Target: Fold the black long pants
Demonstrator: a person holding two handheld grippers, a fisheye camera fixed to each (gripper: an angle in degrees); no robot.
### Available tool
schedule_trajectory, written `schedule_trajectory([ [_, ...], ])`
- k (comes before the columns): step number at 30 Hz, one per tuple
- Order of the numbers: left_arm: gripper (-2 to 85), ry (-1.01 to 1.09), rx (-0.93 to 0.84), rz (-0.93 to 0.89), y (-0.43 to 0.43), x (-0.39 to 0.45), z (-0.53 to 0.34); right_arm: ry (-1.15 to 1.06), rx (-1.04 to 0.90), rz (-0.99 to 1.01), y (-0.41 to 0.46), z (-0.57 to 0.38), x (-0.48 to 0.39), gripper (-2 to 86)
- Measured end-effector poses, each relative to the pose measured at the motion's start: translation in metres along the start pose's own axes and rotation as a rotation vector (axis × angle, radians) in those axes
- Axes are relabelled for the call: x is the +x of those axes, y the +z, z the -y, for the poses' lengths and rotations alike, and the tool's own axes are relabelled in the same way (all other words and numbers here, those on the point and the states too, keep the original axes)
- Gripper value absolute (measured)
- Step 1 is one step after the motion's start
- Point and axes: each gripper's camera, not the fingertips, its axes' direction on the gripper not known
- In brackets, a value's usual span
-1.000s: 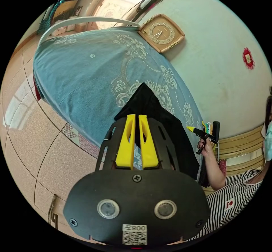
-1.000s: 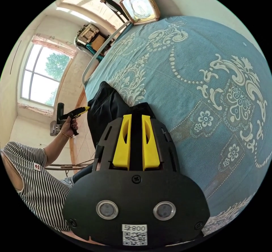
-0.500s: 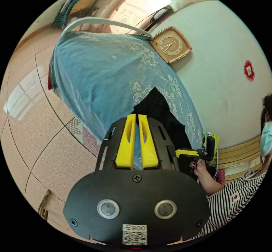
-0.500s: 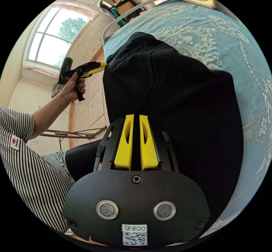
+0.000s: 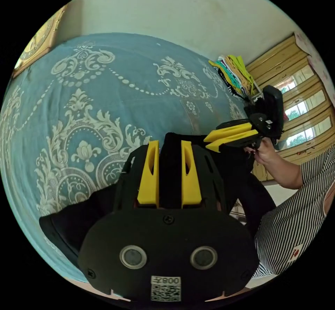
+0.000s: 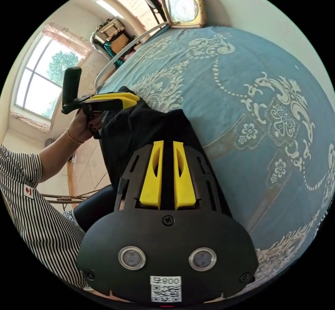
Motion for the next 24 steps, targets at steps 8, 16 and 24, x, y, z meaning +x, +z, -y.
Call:
schedule_trajectory([
  [8,2.6,0.165,-0.042,0.056,-0.090,0.039,0.111,0.015,0.007,0.028,-0.013,-0.083,-0.003,5.0],
  [16,2.3,0.045,-0.063,0.095,-0.163,0.055,0.179,0.041,0.028,-0.011,-0.020,-0.158,-0.007,1.1],
  [24,2.1,0.122,0.087,0.029,-0.297,0.159,0.251,0.300,0.091,-0.021,-0.090,-0.284,0.019,0.5],
])
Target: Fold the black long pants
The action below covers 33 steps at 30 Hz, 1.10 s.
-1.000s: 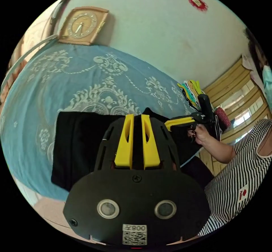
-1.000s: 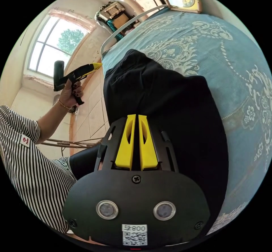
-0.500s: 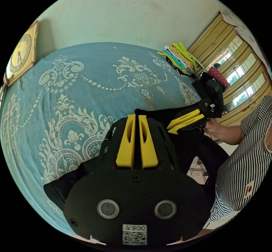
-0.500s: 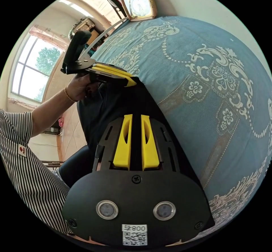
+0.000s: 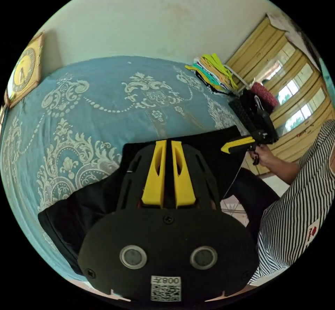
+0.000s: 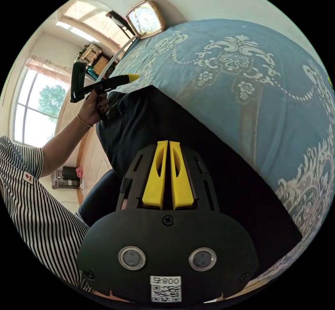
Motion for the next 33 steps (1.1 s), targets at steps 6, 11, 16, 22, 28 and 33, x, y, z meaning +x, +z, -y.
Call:
schedule_trajectory([
  [6,0.7,0.279,-0.438,0.190,0.022,0.127,0.057,0.106,-0.105,-0.223,-0.040,-0.114,0.033,0.2],
  [11,0.3,0.268,-0.378,0.291,-0.040,0.173,0.112,-0.068,-0.210,-0.454,-0.030,-0.138,0.003,0.1],
  [16,0.2,0.204,-0.428,0.284,-0.088,0.198,0.170,-0.220,-0.132,-0.700,-0.020,-0.191,-0.019,0.1],
  [22,0.1,0.161,-0.483,0.253,-0.148,0.248,0.246,-0.074,-0.054,-0.588,-0.056,-0.255,0.021,0.1],
  [28,0.2,0.286,-0.460,0.126,-0.185,0.337,0.314,0.164,0.057,-0.367,-0.107,-0.333,0.094,0.3],
  [33,0.7,0.451,-0.508,-0.029,-0.181,0.416,0.381,0.376,0.217,-0.409,-0.160,-0.422,0.150,1.9],
])
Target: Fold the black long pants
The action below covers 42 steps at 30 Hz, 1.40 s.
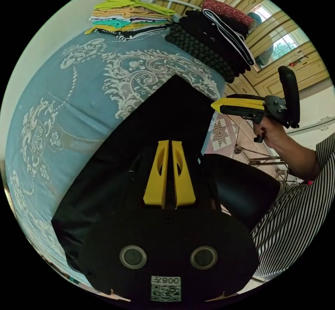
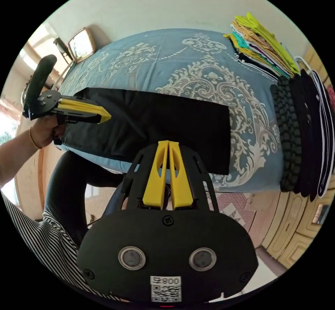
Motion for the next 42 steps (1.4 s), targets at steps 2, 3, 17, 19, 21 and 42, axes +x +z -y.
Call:
schedule_trajectory([
  [2,0.9,0.090,-0.017,-0.034,-0.015,0.019,0.047,0.112,0.014,-0.022,-0.009,-0.023,0.051,4.4],
  [3,0.9,0.107,-0.022,-0.040,-0.019,0.023,0.058,0.132,0.015,-0.018,-0.010,-0.028,0.062,5.2],
  [17,1.4,0.182,-0.096,-0.099,-0.109,0.081,0.163,0.188,-0.029,0.116,0.010,-0.093,0.197,3.5],
  [19,1.4,0.182,-0.091,-0.109,-0.125,0.085,0.167,0.179,-0.029,0.103,0.009,-0.098,0.207,2.0],
  [21,1.2,0.185,-0.068,-0.126,-0.142,0.091,0.171,0.173,-0.013,0.126,0.004,-0.104,0.218,1.3],
  [42,1.4,0.187,0.017,-0.072,-0.235,0.128,0.211,0.229,-0.010,0.240,0.026,-0.142,0.309,0.9],
])
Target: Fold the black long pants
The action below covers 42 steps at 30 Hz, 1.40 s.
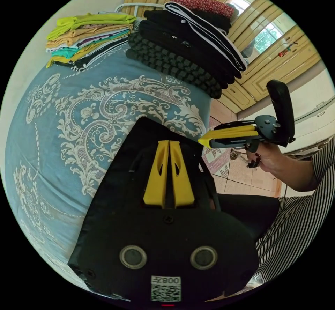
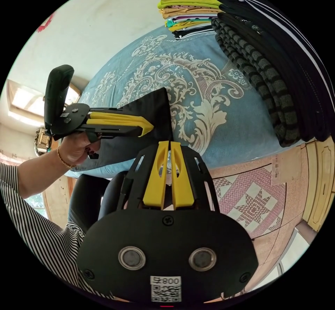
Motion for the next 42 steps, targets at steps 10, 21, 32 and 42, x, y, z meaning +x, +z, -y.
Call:
schedule_trajectory([
  [10,8.2,0.057,-0.135,0.028,-0.004,-0.049,0.044,0.006,-0.012,0.006,0.011,0.018,-0.002,7.0],
  [21,3.2,0.195,-0.249,0.009,0.033,-0.062,0.047,-0.014,-0.018,-0.088,0.027,0.036,-0.043,5.7],
  [32,1.7,0.166,-0.155,0.024,0.062,-0.082,-0.015,-0.007,-0.038,-0.091,0.043,0.059,-0.096,3.2],
  [42,1.4,0.166,-0.115,0.057,0.119,-0.099,-0.087,-0.027,-0.046,-0.198,0.065,0.078,-0.166,0.9],
])
